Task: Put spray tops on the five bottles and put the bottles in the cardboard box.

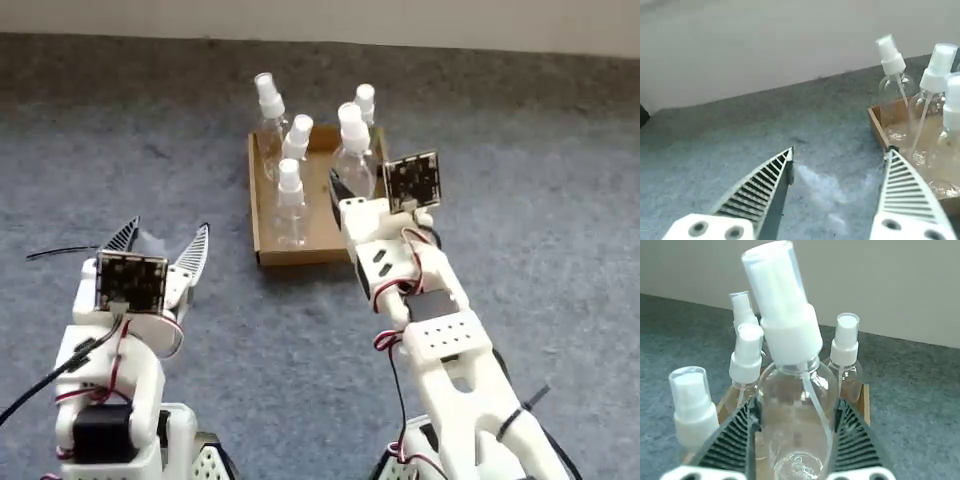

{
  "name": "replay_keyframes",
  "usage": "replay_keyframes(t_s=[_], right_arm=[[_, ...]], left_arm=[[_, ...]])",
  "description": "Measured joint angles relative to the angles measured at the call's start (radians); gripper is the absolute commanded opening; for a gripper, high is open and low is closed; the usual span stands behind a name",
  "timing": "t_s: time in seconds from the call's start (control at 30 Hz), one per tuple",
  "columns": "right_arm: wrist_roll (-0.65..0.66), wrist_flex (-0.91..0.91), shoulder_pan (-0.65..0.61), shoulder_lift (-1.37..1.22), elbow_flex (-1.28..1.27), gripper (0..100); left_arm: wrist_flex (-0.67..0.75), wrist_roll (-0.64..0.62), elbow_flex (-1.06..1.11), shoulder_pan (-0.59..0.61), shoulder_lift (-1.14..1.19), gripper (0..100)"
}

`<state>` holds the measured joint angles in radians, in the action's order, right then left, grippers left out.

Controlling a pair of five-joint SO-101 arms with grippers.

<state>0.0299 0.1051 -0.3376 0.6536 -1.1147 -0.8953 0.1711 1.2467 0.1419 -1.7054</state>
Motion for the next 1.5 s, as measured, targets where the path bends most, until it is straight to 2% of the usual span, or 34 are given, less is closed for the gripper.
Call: replay_keyframes(t_s=[0.2, 0.67, 0.97, 1.5], right_arm=[[0.000, 0.126, -0.002, -0.153, -0.012, 0.4], [0.000, 0.318, 0.026, -0.348, -0.012, 0.4], [0.000, 0.341, 0.026, -0.448, -0.011, 0.4], [0.000, 0.350, 0.026, -0.454, -0.011, 1.1]], left_arm=[[0.069, 0.000, 0.069, 0.003, -0.006, 26], [0.074, 0.000, 0.077, -0.006, -0.006, 26], [0.074, 0.000, 0.077, -0.023, -0.006, 26], [0.074, 0.000, 0.077, -0.023, -0.006, 26]])
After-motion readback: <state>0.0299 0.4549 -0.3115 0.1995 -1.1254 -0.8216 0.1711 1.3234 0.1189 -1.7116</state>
